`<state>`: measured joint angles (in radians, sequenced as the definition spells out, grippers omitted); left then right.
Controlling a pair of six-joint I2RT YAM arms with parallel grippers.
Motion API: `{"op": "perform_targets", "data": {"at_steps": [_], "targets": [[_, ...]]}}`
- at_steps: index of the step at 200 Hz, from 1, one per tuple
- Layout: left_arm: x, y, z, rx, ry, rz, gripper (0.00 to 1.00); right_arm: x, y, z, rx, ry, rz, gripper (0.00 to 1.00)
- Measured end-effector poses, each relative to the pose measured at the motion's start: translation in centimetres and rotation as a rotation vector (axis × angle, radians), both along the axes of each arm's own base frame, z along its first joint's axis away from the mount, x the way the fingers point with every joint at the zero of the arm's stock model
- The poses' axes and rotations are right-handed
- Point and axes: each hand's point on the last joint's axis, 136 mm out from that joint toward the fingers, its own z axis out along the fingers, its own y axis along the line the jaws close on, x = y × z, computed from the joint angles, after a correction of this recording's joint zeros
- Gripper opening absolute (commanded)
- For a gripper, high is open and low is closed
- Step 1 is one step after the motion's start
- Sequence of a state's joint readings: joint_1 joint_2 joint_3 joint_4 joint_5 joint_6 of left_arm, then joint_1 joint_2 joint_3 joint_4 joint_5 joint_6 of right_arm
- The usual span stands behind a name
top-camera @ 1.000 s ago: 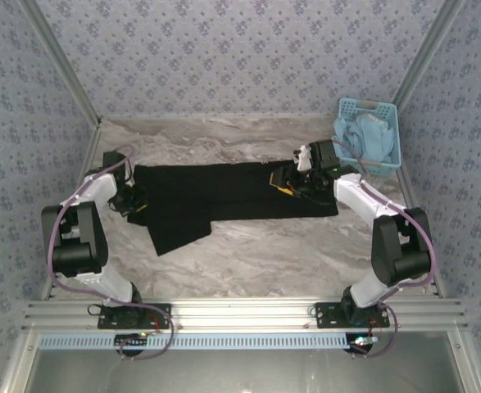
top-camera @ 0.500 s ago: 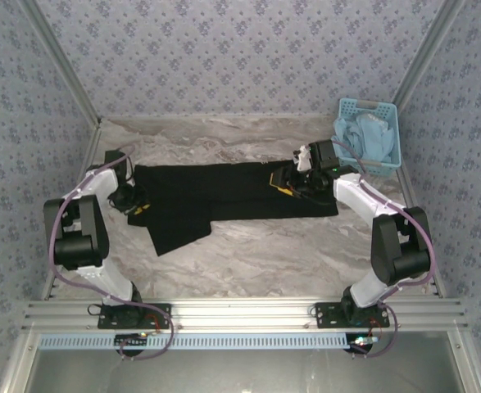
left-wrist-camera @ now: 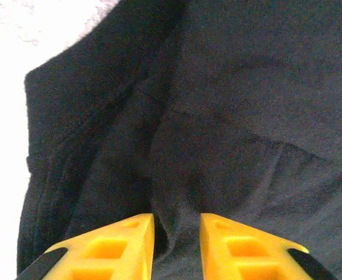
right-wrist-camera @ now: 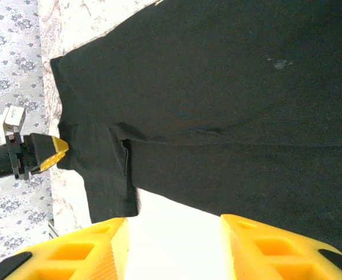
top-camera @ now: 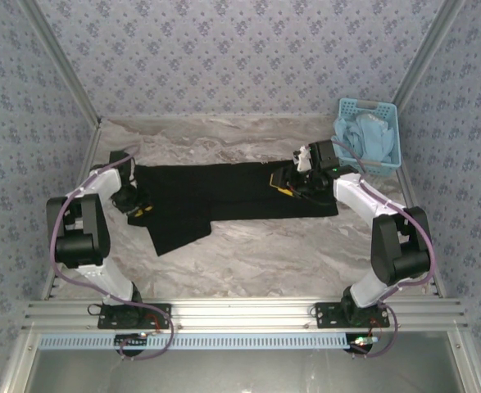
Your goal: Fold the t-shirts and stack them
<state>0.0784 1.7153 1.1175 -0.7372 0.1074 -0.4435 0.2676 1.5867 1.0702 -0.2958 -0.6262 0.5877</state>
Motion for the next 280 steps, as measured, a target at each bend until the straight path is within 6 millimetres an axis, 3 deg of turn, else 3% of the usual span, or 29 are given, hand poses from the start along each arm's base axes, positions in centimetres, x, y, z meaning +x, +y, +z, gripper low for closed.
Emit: {"op": "perform_targets", "data": {"at_steps": [37, 108, 138, 163, 201, 231, 280], "targets": [[0.4, 0.0, 0.2, 0.001, -0.019, -0.007, 0.28, 0.0, 0.0, 0.0, 0.0, 0.0, 0.0, 0.47], [0.6, -0.2, -0.7, -0.011, -0.008, -0.027, 0.03, 0.0, 0.0, 0.0, 0.0, 0.001, 0.0, 0.47], [0.3, -0.4, -0.5, -0.021, 0.002, -0.026, 0.0, 0.0, -0.1, -0.1, -0.001, 0.003, -0.002, 0.47], [0.4, -0.6, 0.8, -0.038, 0.006, -0.015, 0.0, 0.0, -0.2, 0.0, 0.0, 0.003, -0.004, 0.47], [2.4, -0.8, 4.0, -0.06, -0.037, 0.004, 0.0, 0.0, -0.2, 0.0, 0.002, 0.004, -0.004, 0.47], [5.0, -0.7, 6.8, -0.065, -0.079, 0.026, 0.0, 0.0, -0.3, 0.0, 0.006, 0.009, -0.006, 0.46], [9.3, 0.1, 7.4, -0.077, -0.062, 0.062, 0.0, 0.0, -0.6, -0.1, 0.004, 0.017, -0.013, 0.46]]}}
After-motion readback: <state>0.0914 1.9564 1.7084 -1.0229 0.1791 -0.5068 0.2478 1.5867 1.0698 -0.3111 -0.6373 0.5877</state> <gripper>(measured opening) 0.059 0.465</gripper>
